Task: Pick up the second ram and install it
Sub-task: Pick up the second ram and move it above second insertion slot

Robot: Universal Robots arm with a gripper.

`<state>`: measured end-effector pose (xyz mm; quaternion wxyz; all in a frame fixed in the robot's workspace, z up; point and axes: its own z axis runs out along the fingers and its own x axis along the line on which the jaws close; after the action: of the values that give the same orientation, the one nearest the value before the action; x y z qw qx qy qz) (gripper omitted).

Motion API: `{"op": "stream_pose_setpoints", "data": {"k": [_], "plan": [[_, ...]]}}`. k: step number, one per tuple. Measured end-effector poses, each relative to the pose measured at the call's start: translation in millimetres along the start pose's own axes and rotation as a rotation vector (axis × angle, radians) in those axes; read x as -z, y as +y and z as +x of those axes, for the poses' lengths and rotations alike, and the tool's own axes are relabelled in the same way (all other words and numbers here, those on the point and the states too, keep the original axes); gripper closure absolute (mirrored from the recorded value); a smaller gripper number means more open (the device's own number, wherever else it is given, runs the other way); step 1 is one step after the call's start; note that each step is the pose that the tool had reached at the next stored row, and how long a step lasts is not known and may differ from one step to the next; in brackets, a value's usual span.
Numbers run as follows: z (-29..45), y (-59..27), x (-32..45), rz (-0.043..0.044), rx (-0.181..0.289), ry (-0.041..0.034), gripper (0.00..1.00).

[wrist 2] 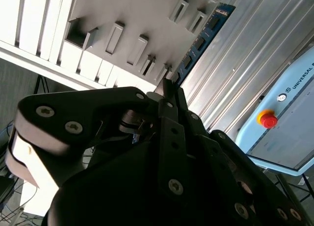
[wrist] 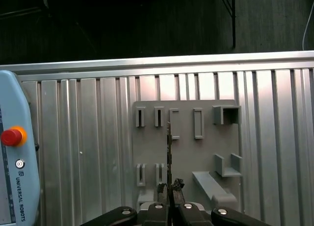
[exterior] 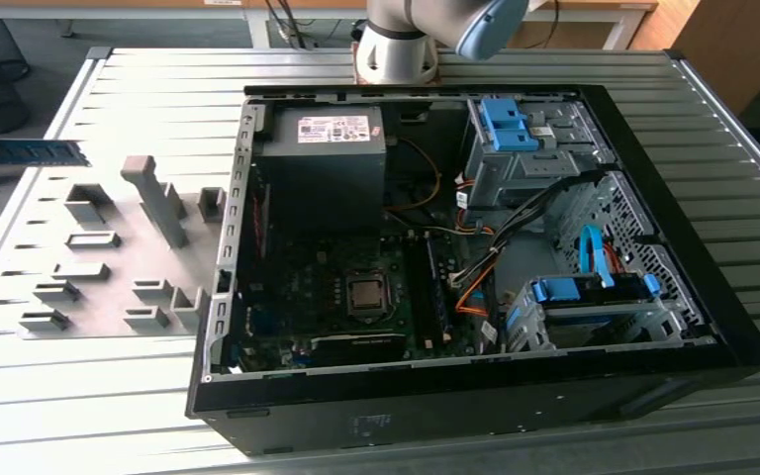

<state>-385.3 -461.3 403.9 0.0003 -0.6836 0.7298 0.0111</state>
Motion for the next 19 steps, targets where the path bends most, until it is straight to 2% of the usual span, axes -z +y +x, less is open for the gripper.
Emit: {"op": "stream_pose_setpoints", "data": {"k": [19], "plan": [[-1.6,-24.4,0.3,0.0000,0.000,0.0000,0.86]]}}
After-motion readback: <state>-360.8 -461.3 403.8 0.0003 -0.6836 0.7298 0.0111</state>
